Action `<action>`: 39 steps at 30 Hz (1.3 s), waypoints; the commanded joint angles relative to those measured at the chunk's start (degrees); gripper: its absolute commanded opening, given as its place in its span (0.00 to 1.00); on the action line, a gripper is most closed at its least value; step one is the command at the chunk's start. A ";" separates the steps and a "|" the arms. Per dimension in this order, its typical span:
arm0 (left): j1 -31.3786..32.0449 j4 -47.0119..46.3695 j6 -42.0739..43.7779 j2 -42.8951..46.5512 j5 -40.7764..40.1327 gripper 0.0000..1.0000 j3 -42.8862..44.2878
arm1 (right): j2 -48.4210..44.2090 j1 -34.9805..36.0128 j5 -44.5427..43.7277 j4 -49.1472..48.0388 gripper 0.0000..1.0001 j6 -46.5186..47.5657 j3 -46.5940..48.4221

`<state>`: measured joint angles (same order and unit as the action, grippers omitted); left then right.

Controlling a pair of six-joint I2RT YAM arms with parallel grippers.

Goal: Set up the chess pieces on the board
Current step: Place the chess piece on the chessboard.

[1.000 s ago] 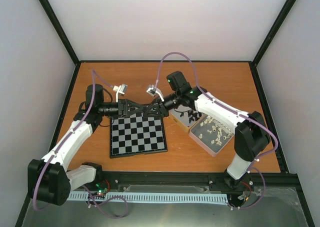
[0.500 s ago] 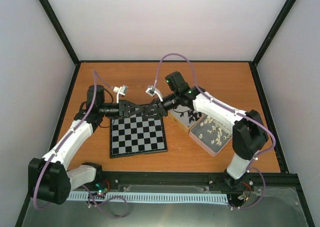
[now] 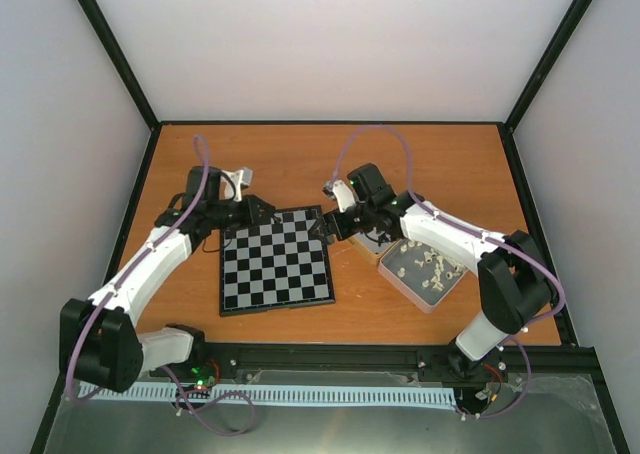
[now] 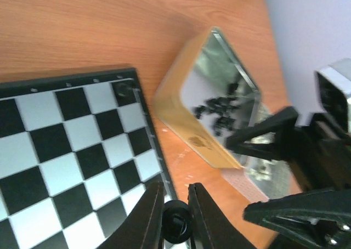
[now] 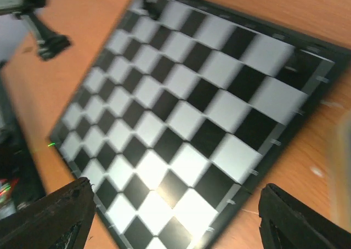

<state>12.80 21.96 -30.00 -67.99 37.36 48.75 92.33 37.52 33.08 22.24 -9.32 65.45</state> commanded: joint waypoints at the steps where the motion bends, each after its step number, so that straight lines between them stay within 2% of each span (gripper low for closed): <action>1: 5.80 1.49 1.51 -4.00 -19.68 0.01 4.00 | -3.07 -0.25 -19.85 -0.71 0.81 -8.41 -3.27; 7: 12.18 -3.03 -0.86 -11.79 -38.36 0.02 4.38 | -7.40 -0.25 -25.09 -4.77 0.81 -14.03 -8.21; 10: 12.79 -5.39 -1.56 -14.96 -42.49 0.02 4.22 | -9.25 -0.25 -26.87 -5.84 0.81 -14.98 -9.44; 18: 12.95 -11.83 0.42 -21.44 -48.69 0.02 4.46 | -9.28 -0.25 -27.92 -5.71 0.81 -15.44 -9.67; 25: 12.95 -19.57 3.52 -26.01 -43.51 0.02 2.81 | -9.23 -0.25 -25.54 -6.31 0.81 -14.66 -9.70; 32: 12.95 -20.74 4.77 -28.54 -45.49 0.06 3.00 | -9.44 -0.25 -25.59 -6.01 0.81 -14.26 -9.49; 36: 12.95 -20.07 5.16 -28.85 -46.36 0.11 2.71 | -9.12 -0.25 -25.53 -5.90 0.81 -14.47 -9.52; 37: 12.95 -19.79 5.30 -28.75 -46.10 0.17 2.71 | -8.97 -0.25 -25.53 -5.89 0.81 -14.49 -9.39; 39: 12.95 -17.91 5.56 -28.58 -44.99 0.35 3.23 | -8.87 -0.25 -25.52 -5.78 0.81 -14.77 -9.42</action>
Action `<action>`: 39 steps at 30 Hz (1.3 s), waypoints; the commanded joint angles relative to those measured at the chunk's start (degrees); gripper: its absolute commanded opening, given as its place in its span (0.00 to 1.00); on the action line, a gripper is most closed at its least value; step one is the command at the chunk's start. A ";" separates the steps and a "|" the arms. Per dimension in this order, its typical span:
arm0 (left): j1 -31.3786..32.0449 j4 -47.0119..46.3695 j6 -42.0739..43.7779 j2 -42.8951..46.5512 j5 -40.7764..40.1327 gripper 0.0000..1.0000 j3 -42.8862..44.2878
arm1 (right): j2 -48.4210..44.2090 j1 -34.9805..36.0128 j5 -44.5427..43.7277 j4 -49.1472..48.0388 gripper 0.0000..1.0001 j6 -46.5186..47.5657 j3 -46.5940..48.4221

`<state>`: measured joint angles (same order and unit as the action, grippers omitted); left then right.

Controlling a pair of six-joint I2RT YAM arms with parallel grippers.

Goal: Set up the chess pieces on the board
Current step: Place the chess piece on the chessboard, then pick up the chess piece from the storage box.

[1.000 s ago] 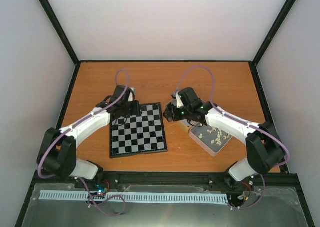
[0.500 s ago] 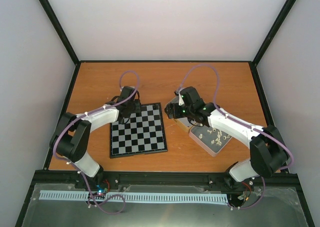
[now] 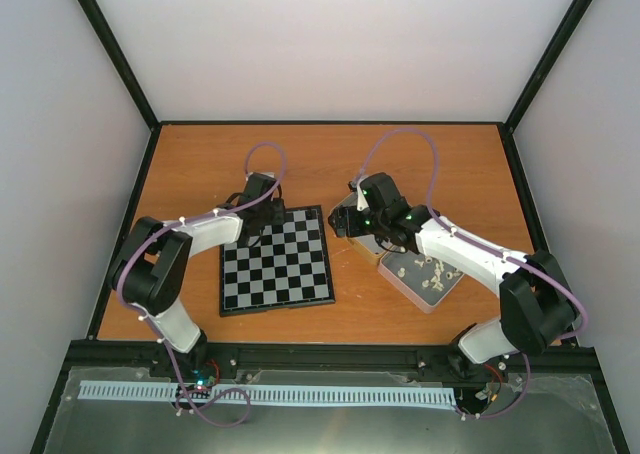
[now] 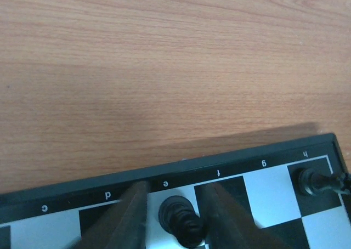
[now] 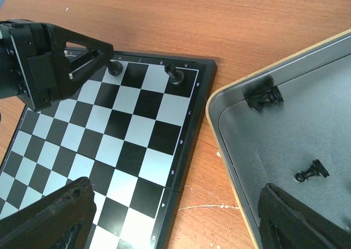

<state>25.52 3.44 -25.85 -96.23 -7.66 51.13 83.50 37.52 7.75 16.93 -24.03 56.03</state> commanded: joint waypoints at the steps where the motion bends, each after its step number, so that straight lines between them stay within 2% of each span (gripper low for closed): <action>1: 0.23 1.59 1.77 -0.10 1.32 0.42 1.42 | -0.08 -0.25 -0.22 -0.48 0.81 -0.11 -0.03; 4: 0.23 4.84 1.32 1.81 4.13 0.55 3.01 | -0.25 -0.25 -0.31 -0.34 0.81 -0.19 0.20; 9: 0.02 9.63 -0.58 6.92 3.21 0.65 5.53 | -0.29 -0.55 -2.34 0.88 0.81 -5.90 0.25; 16: -1.03 14.09 -1.22 17.42 -0.50 0.66 5.61 | 0.35 -4.21 -5.91 4.89 0.79 -9.92 0.76; 21: -1.24 17.30 2.14 27.93 0.28 0.68 4.86 | 1.22 -9.45 -6.56 8.27 0.78 -8.31 1.25; 27: -1.26 16.68 6.88 37.94 2.63 0.71 2.42 | 6.76 -11.54 -8.93 14.47 0.75 -4.76 5.62; 29: -1.25 16.03 7.63 40.16 3.39 0.71 1.58 | 9.31 -11.59 -9.41 16.73 0.70 -3.24 7.37; 31: -1.26 15.01 7.80 41.86 3.67 0.72 0.27 | 12.29 -11.59 -9.31 18.52 0.53 -1.30 10.07; 34: -1.26 13.79 7.84 42.96 4.89 0.72 -0.92 | 16.38 -11.59 -11.24 21.58 0.37 0.33 13.60; 36: -1.26 13.68 7.75 43.04 5.19 0.72 -1.16 | 18.34 -11.59 -13.39 22.93 0.33 0.65 14.86; 39: -1.26 14.17 7.86 42.71 5.14 0.72 -1.18 | 19.98 -11.59 -16.60 24.00 0.32 0.86 15.71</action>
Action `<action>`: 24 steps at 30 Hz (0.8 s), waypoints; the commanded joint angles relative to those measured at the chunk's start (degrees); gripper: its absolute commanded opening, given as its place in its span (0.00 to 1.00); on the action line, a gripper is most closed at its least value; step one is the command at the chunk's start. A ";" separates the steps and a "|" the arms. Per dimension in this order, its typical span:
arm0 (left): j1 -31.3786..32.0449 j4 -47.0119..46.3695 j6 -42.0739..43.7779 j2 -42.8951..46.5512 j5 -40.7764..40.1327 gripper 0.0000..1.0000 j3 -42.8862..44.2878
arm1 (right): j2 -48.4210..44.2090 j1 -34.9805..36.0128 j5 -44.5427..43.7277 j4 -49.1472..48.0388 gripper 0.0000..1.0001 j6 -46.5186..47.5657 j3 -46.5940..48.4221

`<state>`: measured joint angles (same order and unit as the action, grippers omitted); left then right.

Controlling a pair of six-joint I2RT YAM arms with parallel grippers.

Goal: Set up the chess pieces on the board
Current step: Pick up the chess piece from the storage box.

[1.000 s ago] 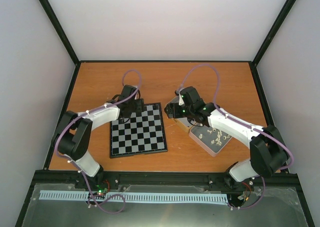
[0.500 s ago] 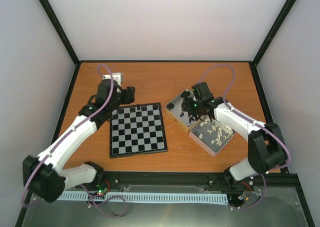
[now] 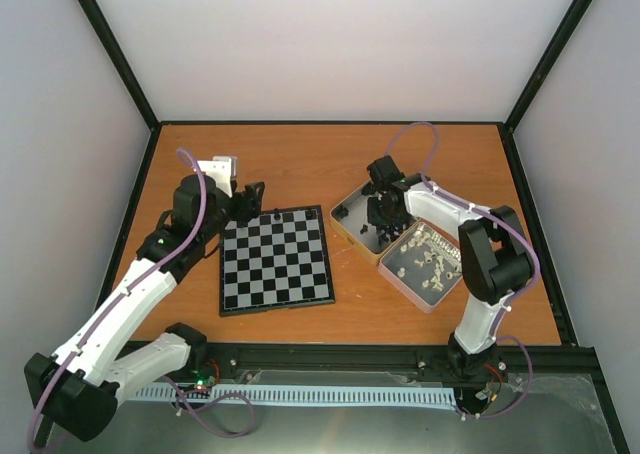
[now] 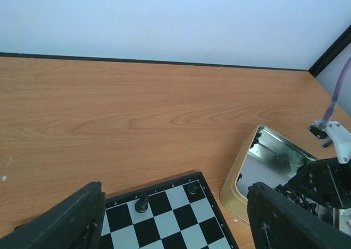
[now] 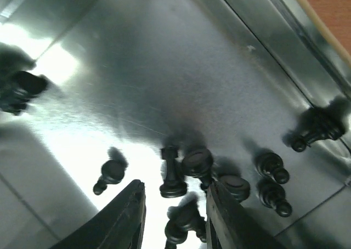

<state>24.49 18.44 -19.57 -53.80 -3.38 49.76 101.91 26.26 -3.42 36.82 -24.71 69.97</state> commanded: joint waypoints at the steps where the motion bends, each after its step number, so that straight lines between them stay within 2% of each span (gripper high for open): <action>1: -0.23 -0.81 1.64 0.23 0.90 0.72 0.22 | 1.88 -0.34 -5.96 4.14 0.32 1.59 1.83; 24: -0.23 -1.39 1.29 -0.87 2.10 0.72 -0.65 | 8.58 -2.00 -3.32 2.07 0.23 4.71 3.92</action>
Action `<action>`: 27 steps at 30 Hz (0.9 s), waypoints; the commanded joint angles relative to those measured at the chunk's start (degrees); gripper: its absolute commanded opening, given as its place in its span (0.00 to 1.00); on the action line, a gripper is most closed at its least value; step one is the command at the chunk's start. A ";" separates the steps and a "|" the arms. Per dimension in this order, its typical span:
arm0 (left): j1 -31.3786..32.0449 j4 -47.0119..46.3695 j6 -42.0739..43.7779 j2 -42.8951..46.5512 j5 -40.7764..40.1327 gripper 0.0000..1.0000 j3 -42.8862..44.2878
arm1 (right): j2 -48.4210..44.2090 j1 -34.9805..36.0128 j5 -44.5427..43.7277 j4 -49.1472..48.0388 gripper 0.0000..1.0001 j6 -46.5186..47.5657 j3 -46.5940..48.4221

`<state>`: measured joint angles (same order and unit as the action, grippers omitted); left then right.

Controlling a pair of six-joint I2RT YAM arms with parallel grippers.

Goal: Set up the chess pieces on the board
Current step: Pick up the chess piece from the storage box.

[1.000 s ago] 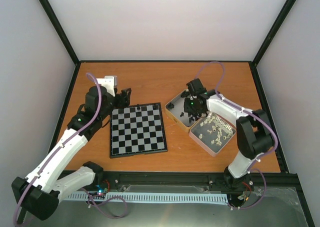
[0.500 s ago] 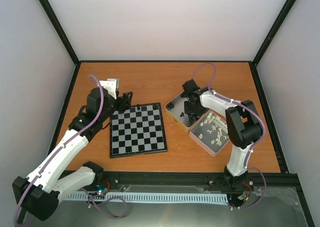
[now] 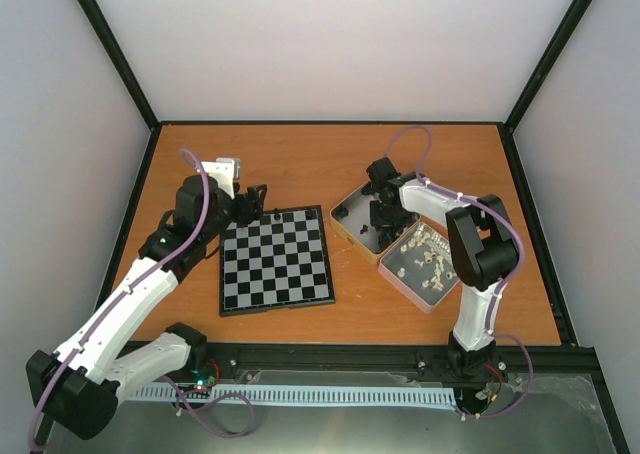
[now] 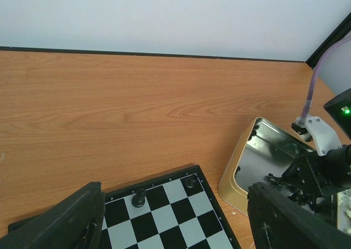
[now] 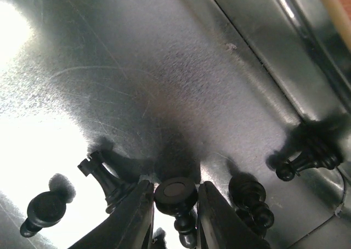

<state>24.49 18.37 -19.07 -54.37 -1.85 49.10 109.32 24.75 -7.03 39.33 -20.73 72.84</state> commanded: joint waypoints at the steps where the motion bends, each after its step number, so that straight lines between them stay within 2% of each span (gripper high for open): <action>1: -0.23 -1.32 0.79 -0.32 0.51 0.72 -0.06 | 1.29 -0.50 0.71 -0.52 0.23 0.79 1.03; 5: -0.19 -1.44 0.70 -0.46 0.61 0.72 -0.15 | 1.85 -0.65 1.83 -0.64 0.24 0.88 0.99; 11: -0.23 -1.65 0.60 -0.58 1.53 0.72 0.07 | 3.02 -1.28 4.75 -0.97 0.20 0.24 0.56; 16: -0.23 -3.32 0.53 0.09 3.04 0.72 -0.69 | 0.97 -1.29 4.81 -2.29 0.19 -0.79 0.42; 27: -0.25 -9.74 -3.16 -1.47 13.37 0.77 -2.20 | -18.01 -1.33 6.74 -17.99 0.20 -8.78 -6.53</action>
<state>24.47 14.11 -19.81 -55.42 5.85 48.05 99.13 23.77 -2.07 30.63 -24.43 69.17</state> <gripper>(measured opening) 0.760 0.199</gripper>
